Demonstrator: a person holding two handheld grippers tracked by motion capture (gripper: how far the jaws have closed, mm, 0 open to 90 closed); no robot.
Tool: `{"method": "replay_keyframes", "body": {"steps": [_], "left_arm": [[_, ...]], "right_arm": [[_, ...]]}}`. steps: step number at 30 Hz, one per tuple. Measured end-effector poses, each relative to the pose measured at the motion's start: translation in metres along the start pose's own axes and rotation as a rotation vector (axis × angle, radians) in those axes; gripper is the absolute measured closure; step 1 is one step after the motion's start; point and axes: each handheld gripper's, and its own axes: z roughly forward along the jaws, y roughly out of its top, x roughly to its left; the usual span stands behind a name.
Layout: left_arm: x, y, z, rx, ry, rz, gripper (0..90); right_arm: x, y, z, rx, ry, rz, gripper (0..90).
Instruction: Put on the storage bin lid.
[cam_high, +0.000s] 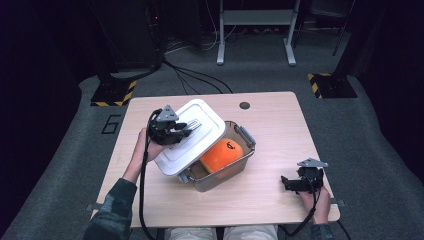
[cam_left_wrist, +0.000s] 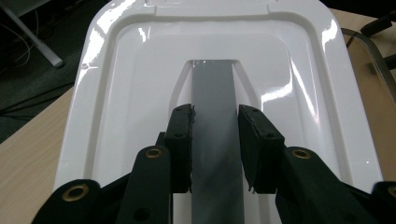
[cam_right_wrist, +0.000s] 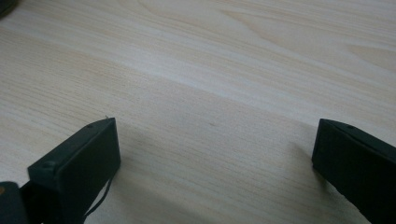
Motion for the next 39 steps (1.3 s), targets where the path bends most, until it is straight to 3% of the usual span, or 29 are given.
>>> {"method": "replay_keyframes", "body": {"steps": [25, 39], "left_arm": [[-0.039, 0.028, 0.047, 0.081, -0.114, 0.103, 66.3], [-0.057, 0.033, 0.074, 0.146, -0.117, 0.116, 66.3]], "right_arm": [[0.0, 0.0, 0.0, 0.0, 0.0, 0.0, 0.1], [0.0, 0.0, 0.0, 0.0, 0.0, 0.0, 0.1]]}}
